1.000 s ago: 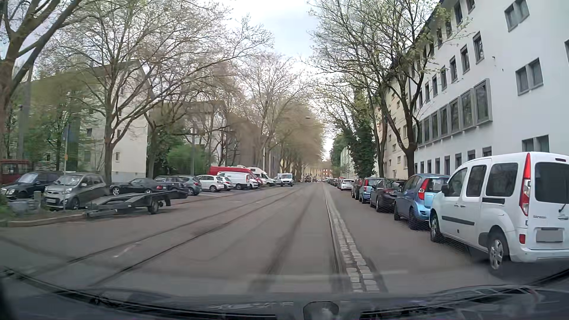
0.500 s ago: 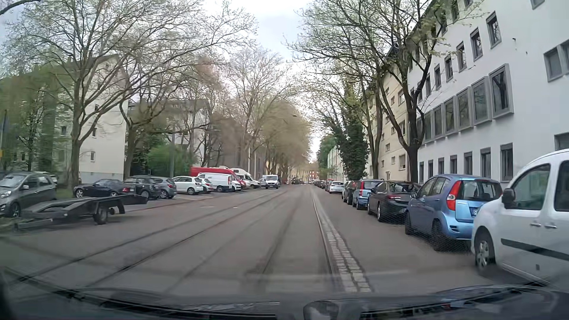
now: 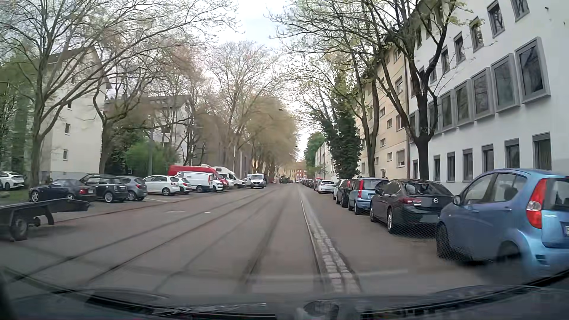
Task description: Follow the waypoints while adhering to traffic rules and regulations
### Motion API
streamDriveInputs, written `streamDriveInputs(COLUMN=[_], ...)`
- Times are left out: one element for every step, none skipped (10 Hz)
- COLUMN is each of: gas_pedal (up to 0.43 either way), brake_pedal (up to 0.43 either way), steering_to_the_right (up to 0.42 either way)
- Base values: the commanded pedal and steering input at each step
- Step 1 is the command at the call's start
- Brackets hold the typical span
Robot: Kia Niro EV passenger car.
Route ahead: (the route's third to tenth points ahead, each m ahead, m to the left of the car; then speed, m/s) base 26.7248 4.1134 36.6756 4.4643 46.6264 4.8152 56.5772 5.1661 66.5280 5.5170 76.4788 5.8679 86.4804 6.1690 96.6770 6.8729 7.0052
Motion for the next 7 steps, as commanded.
streamDriveInputs(gas_pedal=[0.260, 0.260, 0.240, 0.220, 0.197, 0.189, 0.157], brake_pedal=[0.000, 0.000, 0.000, 0.000, 0.000, 0.000, 0.000], steering_to_the_right=[0.026, 0.016, 0.010, 0.006, 0.003, 0.002, 0.001])
